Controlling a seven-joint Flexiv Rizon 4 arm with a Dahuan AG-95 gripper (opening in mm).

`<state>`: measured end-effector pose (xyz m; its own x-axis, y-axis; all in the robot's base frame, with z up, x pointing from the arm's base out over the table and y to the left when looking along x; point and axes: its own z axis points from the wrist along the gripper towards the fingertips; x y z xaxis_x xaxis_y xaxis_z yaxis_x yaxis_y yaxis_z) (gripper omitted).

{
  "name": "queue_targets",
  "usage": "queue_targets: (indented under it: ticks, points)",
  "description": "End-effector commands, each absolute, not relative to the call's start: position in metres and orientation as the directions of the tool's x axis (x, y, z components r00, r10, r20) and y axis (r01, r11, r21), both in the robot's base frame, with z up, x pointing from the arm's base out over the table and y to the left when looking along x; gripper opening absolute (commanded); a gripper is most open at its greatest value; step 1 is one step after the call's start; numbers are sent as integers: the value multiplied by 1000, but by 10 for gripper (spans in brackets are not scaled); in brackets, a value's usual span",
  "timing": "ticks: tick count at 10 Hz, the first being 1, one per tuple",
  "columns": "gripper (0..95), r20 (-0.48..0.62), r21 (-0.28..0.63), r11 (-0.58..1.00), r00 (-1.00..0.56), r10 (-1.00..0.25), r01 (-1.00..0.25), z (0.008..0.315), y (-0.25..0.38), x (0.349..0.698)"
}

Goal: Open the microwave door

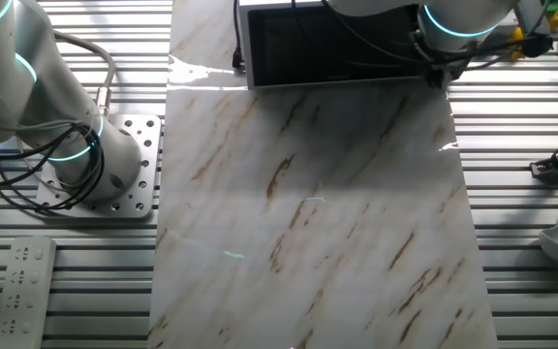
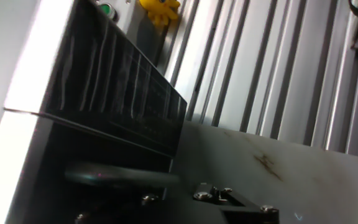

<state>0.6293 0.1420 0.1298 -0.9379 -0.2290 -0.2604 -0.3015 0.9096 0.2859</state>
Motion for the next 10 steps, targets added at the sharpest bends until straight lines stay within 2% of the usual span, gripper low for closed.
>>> queue_targets:
  ticks: [1,10]
  points:
    - [380,-273,275,906,-930,-247,-321,125,135,629]
    - [380,-258,290,913,-942,-214,-287,125,148,630]
